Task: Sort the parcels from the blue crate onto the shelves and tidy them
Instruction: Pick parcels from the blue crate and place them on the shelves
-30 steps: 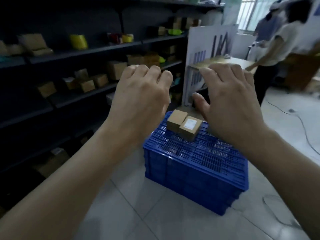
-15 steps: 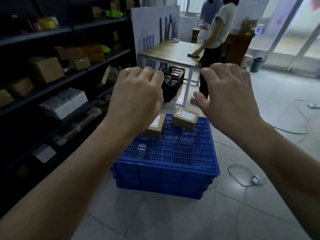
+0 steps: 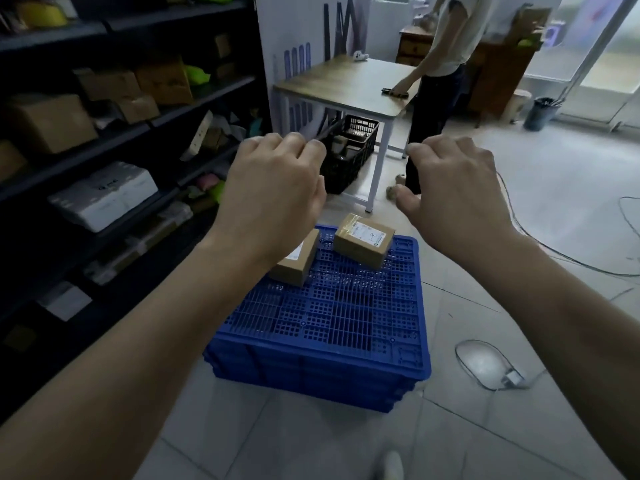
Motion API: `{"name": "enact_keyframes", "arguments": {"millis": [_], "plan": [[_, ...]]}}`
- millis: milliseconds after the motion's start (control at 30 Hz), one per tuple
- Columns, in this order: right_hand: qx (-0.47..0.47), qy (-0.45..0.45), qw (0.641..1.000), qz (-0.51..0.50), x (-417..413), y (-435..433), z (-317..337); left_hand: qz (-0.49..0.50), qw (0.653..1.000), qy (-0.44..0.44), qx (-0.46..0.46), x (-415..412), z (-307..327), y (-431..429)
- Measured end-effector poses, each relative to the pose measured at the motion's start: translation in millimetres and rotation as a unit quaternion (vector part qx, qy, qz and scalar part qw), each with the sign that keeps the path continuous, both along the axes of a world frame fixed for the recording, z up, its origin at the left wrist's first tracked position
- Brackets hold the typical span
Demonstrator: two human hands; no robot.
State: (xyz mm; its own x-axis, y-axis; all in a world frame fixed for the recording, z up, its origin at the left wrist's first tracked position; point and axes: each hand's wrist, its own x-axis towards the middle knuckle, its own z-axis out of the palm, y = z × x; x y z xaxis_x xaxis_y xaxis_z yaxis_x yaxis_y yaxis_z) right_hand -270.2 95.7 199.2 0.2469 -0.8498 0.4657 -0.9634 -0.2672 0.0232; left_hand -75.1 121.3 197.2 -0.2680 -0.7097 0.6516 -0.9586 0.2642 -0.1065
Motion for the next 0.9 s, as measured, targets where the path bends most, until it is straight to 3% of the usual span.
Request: {"name": "enact_keyframes", "arguments": {"millis": [333, 533, 900], "plan": [[0.092, 0.041, 0.994, 0.050, -89, -139, -35, 0.058, 0.997, 0.019, 0.038, -93, -39, -99], [0.171, 0.083, 0.978, 0.092, -90, -214, -65, 0.096, 0.992, 0.006, 0.087, -103, -62, -153], [0.235, 0.130, 0.959, 0.096, -85, -334, -138, 0.083, 0.987, 0.055, 0.124, -115, -125, -269]]}}
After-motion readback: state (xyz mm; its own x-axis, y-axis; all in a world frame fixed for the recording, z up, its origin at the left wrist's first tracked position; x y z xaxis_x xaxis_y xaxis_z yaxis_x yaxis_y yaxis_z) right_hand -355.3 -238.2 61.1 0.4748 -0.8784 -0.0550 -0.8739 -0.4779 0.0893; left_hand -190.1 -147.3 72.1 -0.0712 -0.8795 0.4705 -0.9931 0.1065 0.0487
